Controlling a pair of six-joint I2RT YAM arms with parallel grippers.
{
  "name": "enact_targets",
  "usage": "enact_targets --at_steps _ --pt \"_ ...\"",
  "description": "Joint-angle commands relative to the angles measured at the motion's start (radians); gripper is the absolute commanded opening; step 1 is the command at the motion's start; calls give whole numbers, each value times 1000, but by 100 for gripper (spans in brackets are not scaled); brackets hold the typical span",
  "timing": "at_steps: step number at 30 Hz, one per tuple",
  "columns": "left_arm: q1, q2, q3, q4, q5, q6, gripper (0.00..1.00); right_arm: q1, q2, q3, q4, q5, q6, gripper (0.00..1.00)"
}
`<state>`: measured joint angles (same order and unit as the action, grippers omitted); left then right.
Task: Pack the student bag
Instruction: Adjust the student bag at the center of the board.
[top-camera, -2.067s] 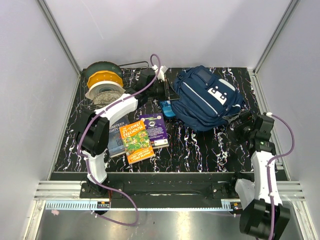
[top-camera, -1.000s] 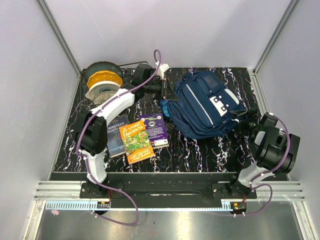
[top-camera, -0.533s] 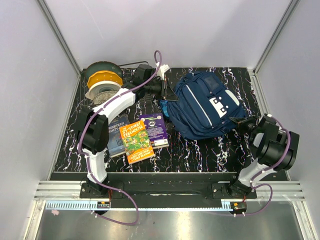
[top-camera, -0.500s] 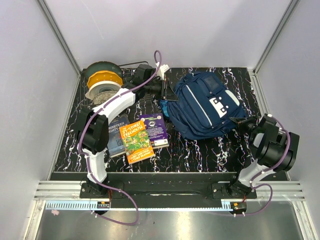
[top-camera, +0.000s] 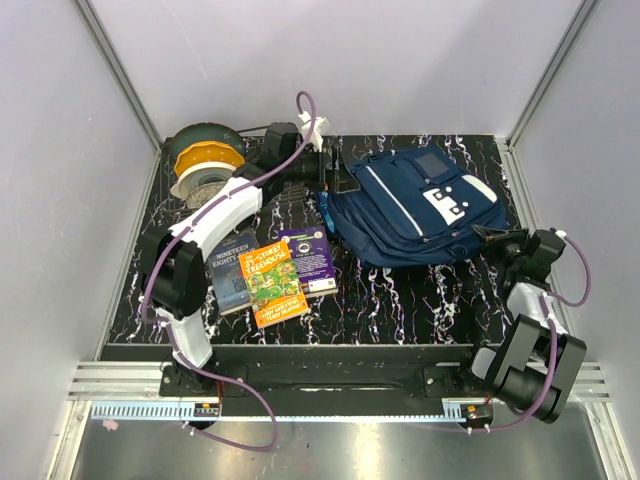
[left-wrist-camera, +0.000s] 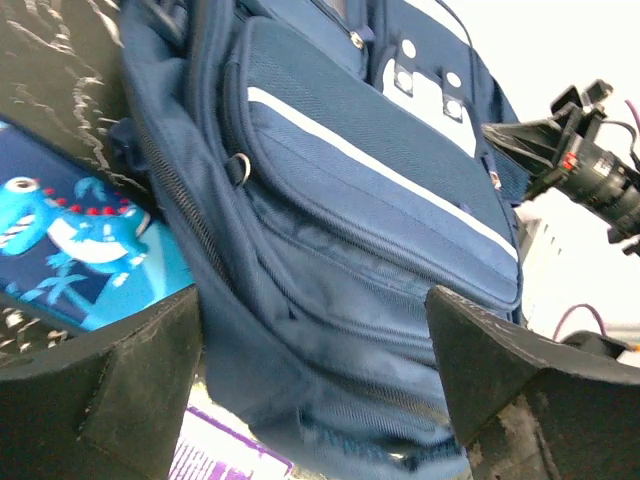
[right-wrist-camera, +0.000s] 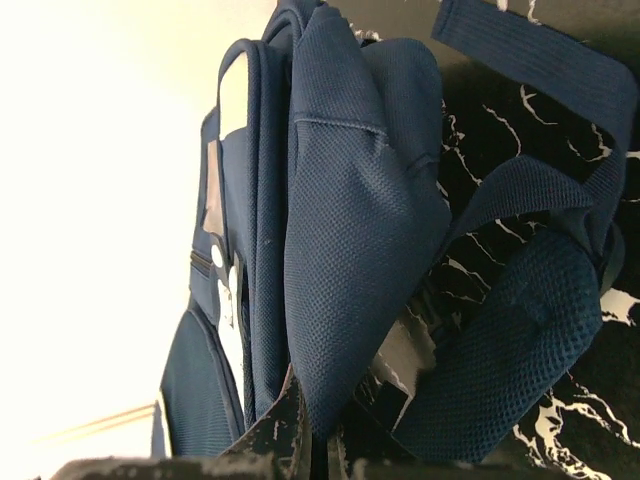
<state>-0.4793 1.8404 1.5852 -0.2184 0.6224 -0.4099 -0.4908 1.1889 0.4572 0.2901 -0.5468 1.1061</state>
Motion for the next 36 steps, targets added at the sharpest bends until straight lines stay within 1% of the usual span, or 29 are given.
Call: enact_targets --at_steps 1,2,3,4,6,9,11,12,14,15,16,17,18,19,20,21,22,24,27,29,32,36 --pt "44 -171 -63 114 -159 -8 95 -32 -87 20 46 148 165 0" --pt "57 -190 -92 144 -158 -27 98 -38 -80 -3 69 146 190 0" --pt "77 -222 -147 177 -158 -44 99 -45 -78 -21 107 146 248 0" --pt "83 -234 -166 213 -167 -61 99 -49 -80 -40 183 148 273 0" --pt "85 -265 -195 214 -179 -55 99 -55 -77 -61 207 151 329 0" --pt "65 -309 -244 215 -200 -59 99 -54 -71 -68 250 162 365 0" --pt "27 -337 -272 215 -226 -53 99 -54 -72 -37 202 154 359 0" --pt "-35 -361 -290 215 -248 -46 99 -55 -75 -25 184 154 338 0" --pt "-112 -375 -301 215 -315 -18 99 -55 -81 17 98 147 318 0" --pt "-190 -382 -315 215 -357 -15 99 -55 -83 37 59 142 278 0" --pt "-226 -383 -327 215 -374 -20 99 -55 -90 64 -66 137 243 0" --pt "-263 -382 -338 247 -383 -23 99 -55 -97 124 -134 136 204 0" --pt "-328 -371 -356 269 -395 -27 99 -55 -103 152 -196 131 119 0" --pt "-361 -359 -357 272 -424 -29 99 -54 -123 175 -283 124 82 0" --pt "-390 -345 -357 277 -431 -29 99 -55 -132 208 -342 117 51 0" --pt "-445 -313 -353 293 -438 -30 99 -54 -144 225 -379 114 -1 0" --pt "-468 -296 -352 301 -440 -46 98 -54 -164 241 -449 107 -18 0" --pt "-536 -261 -352 341 -435 -61 95 -54 -182 265 -495 100 -55 0" --pt "-611 -216 -338 382 -417 -81 95 -54 -198 264 -512 74 -68 0" --pt "-634 -184 -320 382 -394 -101 94 -54 -201 264 -517 45 -78 0" --pt "-639 -123 -324 445 -378 -148 93 -54 -213 270 -537 12 -89 0" --pt "-642 -52 -269 433 -356 -144 93 -54 -229 290 -575 -5 -117 0"
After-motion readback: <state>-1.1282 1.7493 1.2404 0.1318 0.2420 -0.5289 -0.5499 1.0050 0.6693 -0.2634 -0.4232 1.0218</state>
